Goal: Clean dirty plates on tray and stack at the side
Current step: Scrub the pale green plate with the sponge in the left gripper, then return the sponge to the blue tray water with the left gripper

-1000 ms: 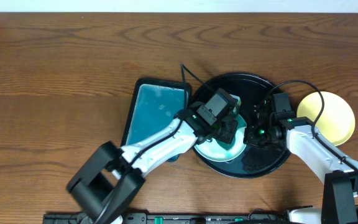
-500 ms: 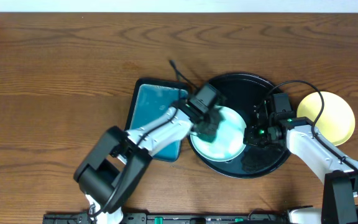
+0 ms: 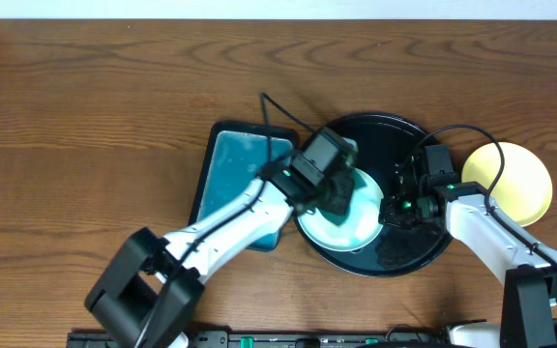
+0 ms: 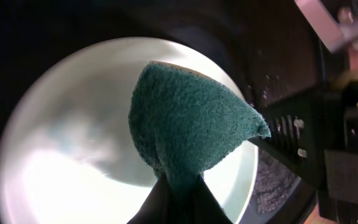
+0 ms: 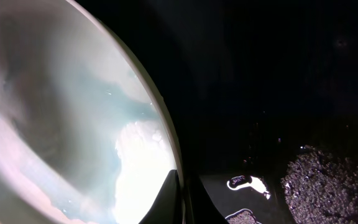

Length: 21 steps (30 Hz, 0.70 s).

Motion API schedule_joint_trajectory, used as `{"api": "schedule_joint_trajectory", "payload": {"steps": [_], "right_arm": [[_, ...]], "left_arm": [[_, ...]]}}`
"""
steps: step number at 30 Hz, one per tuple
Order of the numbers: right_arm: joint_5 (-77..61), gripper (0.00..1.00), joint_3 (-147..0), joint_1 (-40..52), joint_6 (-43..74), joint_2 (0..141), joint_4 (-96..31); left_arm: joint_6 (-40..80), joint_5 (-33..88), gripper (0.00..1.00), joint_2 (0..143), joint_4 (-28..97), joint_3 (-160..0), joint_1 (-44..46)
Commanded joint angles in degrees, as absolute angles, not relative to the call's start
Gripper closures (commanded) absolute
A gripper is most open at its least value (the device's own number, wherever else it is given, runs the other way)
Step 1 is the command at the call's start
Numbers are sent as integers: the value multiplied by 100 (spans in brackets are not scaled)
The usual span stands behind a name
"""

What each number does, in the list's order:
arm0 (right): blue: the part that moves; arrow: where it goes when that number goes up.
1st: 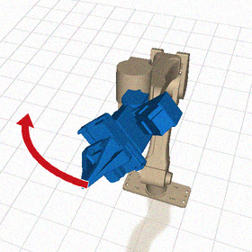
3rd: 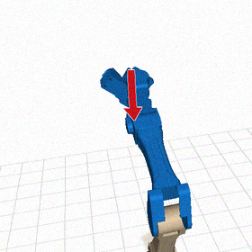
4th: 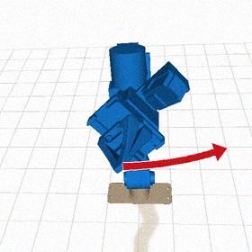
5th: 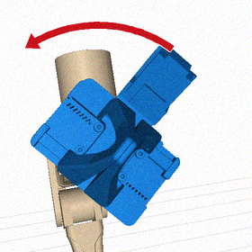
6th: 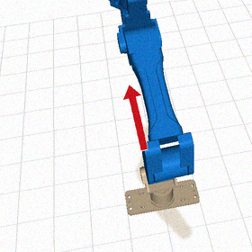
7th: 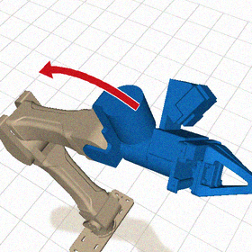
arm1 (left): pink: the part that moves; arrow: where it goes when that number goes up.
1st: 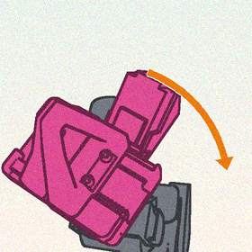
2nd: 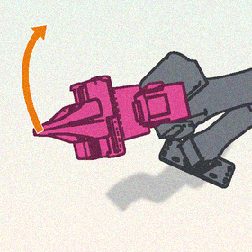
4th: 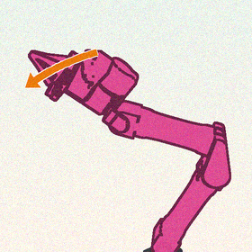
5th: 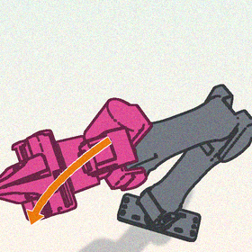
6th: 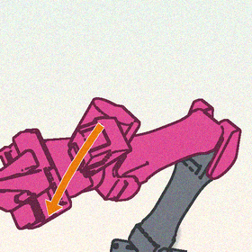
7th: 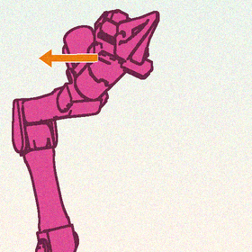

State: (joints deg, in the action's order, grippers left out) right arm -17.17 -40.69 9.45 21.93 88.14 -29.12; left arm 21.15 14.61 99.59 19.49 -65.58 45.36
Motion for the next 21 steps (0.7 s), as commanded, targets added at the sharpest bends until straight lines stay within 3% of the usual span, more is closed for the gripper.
{"api": "schedule_joint_trajectory", "payload": {"steps": [1, 8, 16, 21], "right_arm": [[-1636, 99, -4025, 965, 2226, 8862, -2961], [-1636, 99, -4025, 965, 2226, 8862, -2965], [-1636, 99, -4025, 965, 2226, 8862, -2982], [-1632, 99, -4025, 965, 2226, 8862, -2958]], "left_arm": [[2069, 1240, 93, 10276, 1763, -6499, 4786], [2062, 548, 93, 11126, 1579, -6499, 4834], [2040, 342, 93, 10927, 1826, -6519, 4045], [1691, 1586, 93, 10283, 1874, -6530, 3684]]}}
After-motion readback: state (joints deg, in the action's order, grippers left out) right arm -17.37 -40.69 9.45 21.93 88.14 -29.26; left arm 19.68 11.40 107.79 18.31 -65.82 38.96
